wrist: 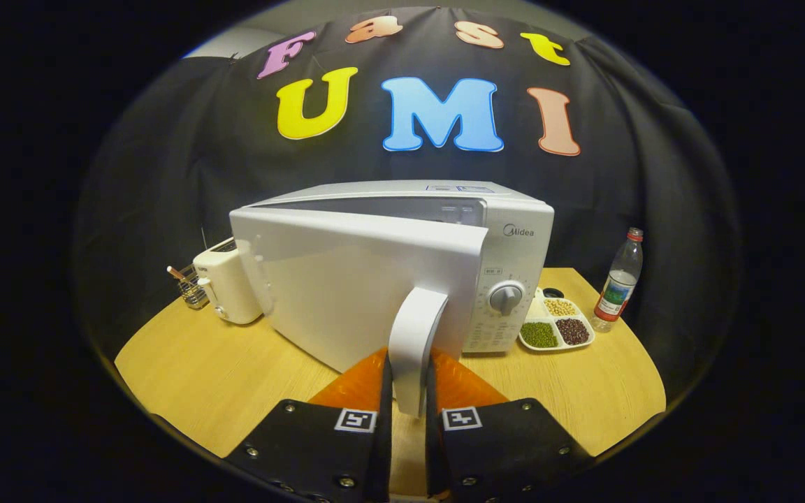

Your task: Open the microwave, put the food inside, and close the microwave door.

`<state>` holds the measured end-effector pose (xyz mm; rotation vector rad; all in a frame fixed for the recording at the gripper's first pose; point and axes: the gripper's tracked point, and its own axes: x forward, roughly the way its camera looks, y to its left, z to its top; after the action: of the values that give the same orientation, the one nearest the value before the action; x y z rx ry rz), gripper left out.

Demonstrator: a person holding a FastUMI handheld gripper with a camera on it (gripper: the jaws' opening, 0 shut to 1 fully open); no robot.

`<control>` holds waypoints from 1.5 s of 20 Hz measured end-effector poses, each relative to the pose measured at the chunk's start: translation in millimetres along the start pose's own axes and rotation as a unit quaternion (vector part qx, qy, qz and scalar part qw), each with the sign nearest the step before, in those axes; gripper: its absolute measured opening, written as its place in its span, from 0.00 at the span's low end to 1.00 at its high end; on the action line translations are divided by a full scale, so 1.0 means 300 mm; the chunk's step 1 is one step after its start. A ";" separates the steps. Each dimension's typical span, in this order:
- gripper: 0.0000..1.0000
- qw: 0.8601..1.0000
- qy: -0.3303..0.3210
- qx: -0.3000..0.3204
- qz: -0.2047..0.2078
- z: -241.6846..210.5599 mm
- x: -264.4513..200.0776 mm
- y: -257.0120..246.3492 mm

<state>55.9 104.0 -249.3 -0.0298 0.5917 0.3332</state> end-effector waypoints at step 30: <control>0.27 0.996 -0.034 -0.042 0.074 -0.220 -0.361 0.775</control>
<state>-137.7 283.4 -228.9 -0.0561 0.5134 0.5021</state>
